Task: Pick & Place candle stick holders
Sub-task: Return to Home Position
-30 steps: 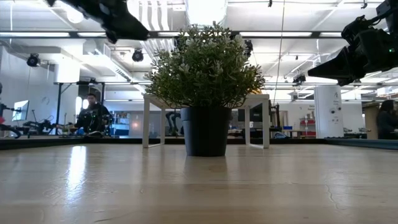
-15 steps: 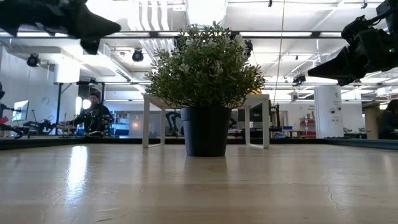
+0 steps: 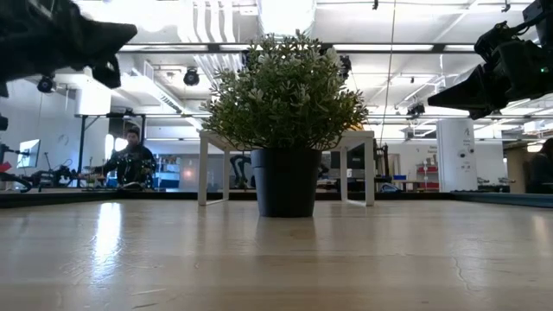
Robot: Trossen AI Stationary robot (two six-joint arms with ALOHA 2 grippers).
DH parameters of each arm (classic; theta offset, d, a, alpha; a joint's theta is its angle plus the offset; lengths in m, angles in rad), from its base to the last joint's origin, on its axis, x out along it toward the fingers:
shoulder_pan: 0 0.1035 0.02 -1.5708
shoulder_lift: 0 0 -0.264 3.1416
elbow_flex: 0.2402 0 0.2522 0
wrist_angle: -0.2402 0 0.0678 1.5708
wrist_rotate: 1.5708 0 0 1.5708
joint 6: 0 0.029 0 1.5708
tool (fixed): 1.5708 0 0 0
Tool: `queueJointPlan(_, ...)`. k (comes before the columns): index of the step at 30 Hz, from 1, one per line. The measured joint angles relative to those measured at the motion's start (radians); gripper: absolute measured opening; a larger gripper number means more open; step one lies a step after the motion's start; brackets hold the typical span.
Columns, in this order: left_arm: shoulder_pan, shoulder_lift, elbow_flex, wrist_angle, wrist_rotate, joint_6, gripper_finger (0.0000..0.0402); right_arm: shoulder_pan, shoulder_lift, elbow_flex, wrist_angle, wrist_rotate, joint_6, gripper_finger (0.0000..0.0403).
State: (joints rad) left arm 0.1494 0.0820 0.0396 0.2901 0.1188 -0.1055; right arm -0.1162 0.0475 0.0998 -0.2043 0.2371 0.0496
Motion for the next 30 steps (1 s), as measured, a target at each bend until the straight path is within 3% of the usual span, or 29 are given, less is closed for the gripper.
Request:
queueJointPlan(7,0.005,-0.082,-0.029,-0.085,-0.006,0.029,0.0003,0.0,0.0,0.0,0.0,-0.001,0.001,0.0008)
queueJointPlan(13,0.013,-0.082,-0.03,-0.136,-0.012,0.047,0.0003,0.0,0.0,0.0,0.0,-0.001,0.0,0.0008)
queueJointPlan(23,0.013,-0.08,-0.031,-0.264,-0.211,-0.076,0.0011,0.0,0.0,0.0,0.0,0.0,0.001,0.0008)
queueJointPlan(30,0.013,-0.078,-0.031,-0.272,-0.219,-0.076,0.0013,0.0,0.0,0.0,0.0,0.0,0.0,0.0008)
